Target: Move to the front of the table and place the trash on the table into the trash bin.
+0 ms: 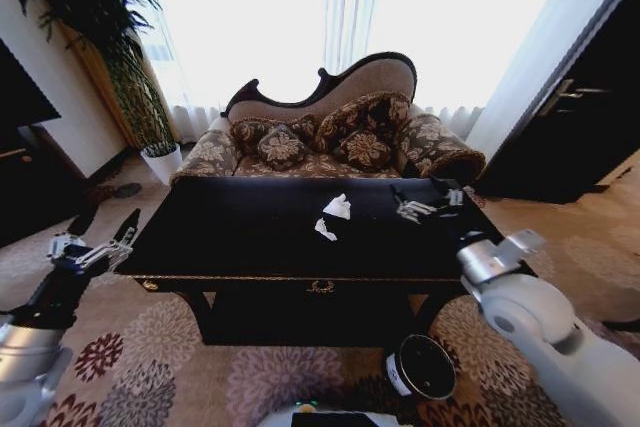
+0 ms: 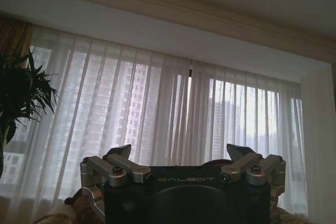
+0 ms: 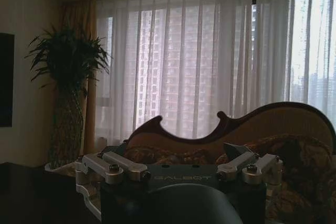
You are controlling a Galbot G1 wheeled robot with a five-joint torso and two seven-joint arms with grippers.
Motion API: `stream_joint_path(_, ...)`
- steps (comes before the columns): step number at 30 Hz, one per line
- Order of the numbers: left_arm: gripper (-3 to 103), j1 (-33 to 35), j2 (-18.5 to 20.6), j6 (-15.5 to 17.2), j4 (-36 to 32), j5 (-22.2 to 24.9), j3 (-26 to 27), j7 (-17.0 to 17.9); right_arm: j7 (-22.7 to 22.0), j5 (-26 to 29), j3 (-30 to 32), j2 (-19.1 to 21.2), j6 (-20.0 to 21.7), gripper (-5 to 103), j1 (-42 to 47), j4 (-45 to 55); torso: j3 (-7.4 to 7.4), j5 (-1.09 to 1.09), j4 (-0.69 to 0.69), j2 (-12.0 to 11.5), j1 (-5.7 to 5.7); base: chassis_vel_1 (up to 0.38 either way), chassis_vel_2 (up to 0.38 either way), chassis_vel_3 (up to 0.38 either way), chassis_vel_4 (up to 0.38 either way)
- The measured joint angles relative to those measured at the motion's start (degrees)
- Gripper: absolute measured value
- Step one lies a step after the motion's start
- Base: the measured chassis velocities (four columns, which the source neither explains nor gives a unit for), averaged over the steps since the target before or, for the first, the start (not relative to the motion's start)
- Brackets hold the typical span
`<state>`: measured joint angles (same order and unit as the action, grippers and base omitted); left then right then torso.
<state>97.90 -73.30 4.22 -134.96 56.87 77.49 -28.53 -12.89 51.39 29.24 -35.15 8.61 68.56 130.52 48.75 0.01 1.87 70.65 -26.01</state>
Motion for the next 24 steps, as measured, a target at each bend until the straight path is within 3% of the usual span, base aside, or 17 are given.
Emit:
stream_joint_path(1,100,0.0,0.0,0.0,0.0,0.0,0.0,0.0,0.0,0.0,0.0,0.0,0.0,100,0.0,0.0,0.00,0.00,0.00,0.0,0.00,0.000,0.000,0.000,0.000)
stream_joint_path(5,100,0.2,-1.2,0.0,-0.4,-0.5,0.3,0.0,-0.4,1.5,-11.6,4.5,1.1,100,-12.2,-6.3,0.00,-0.02,-0.03,0.0,-0.01,0.000,0.000,0.000,0.000)
stream_joint_path(12,100,0.7,-2.3,0.0,-0.3,-2.2,-0.1,0.0,1.9,1.8,-23.3,6.9,1.8,100,-26.0,-15.3,0.00,0.00,0.01,0.0,0.00,0.000,0.000,0.000,0.000)
stream_joint_path(17,100,1.2,-3.8,0.0,-0.5,-3.5,-0.2,0.0,2.0,1.2,-32.5,3.3,1.7,100,-35.4,-20.3,0.00,-0.05,-0.01,0.0,0.00,0.000,0.000,0.000,0.000)
stream_joint_path(24,100,2.7,-5.3,-0.1,-1.4,-4.1,0.4,0.0,2.1,-1.0,-39.4,-1.9,1.7,100,-39.3,-22.8,0.00,-0.02,-0.01,0.0,0.00,0.000,0.000,0.000,0.000)
